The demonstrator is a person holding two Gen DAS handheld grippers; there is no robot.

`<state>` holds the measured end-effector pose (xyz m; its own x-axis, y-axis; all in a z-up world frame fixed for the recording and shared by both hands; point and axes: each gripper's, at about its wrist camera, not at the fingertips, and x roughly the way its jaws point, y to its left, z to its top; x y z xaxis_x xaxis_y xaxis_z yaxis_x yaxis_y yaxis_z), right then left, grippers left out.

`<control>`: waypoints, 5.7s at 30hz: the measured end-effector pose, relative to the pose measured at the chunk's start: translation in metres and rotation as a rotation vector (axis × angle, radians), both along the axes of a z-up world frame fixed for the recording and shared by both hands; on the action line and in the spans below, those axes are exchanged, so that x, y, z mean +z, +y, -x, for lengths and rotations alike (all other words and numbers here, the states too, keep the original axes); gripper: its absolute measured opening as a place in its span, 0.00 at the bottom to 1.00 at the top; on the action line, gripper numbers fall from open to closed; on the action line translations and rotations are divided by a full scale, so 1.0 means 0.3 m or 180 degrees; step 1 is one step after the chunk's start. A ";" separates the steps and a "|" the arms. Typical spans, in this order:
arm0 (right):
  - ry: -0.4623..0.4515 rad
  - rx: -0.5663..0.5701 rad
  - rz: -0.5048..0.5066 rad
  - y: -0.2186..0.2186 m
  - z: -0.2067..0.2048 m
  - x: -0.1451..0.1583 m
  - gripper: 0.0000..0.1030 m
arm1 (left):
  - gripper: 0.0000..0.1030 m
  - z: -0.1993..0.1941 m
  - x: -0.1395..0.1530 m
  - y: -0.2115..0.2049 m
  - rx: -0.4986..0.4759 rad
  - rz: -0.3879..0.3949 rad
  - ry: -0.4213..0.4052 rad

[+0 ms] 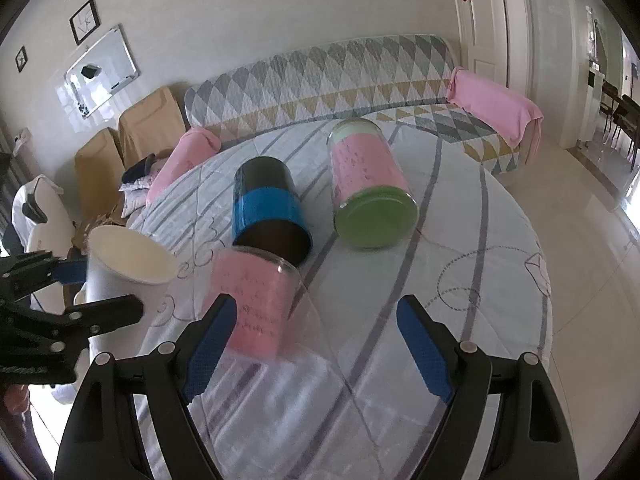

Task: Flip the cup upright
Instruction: 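Lift the white cup with the left gripper toward the right gripper, then grasp the white cup with the right gripper while the left gripper releases it, then rotate the white cup with the right gripper until its rim faces up, then lower the cup upright onto the table and open the right gripper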

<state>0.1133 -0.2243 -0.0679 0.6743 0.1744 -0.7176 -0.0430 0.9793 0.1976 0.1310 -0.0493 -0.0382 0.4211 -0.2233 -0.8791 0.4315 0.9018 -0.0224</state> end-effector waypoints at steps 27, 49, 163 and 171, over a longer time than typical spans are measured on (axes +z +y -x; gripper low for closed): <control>0.0241 0.0508 0.0299 -0.009 0.070 -0.061 0.81 | 0.71 0.071 -0.214 0.011 0.1573 0.0763 0.0690; 0.0788 0.0690 -0.0704 0.208 0.068 -0.055 0.81 | 0.98 0.300 -0.063 0.226 0.0859 0.0232 -0.0534; -0.0456 0.1273 0.0892 0.500 0.103 -0.053 0.66 | 0.99 0.156 -0.300 0.201 0.1078 0.0244 -0.0298; -0.0446 0.1284 0.0812 0.494 0.118 -0.038 0.73 | 0.99 0.168 -0.290 0.197 0.1055 0.0240 -0.0303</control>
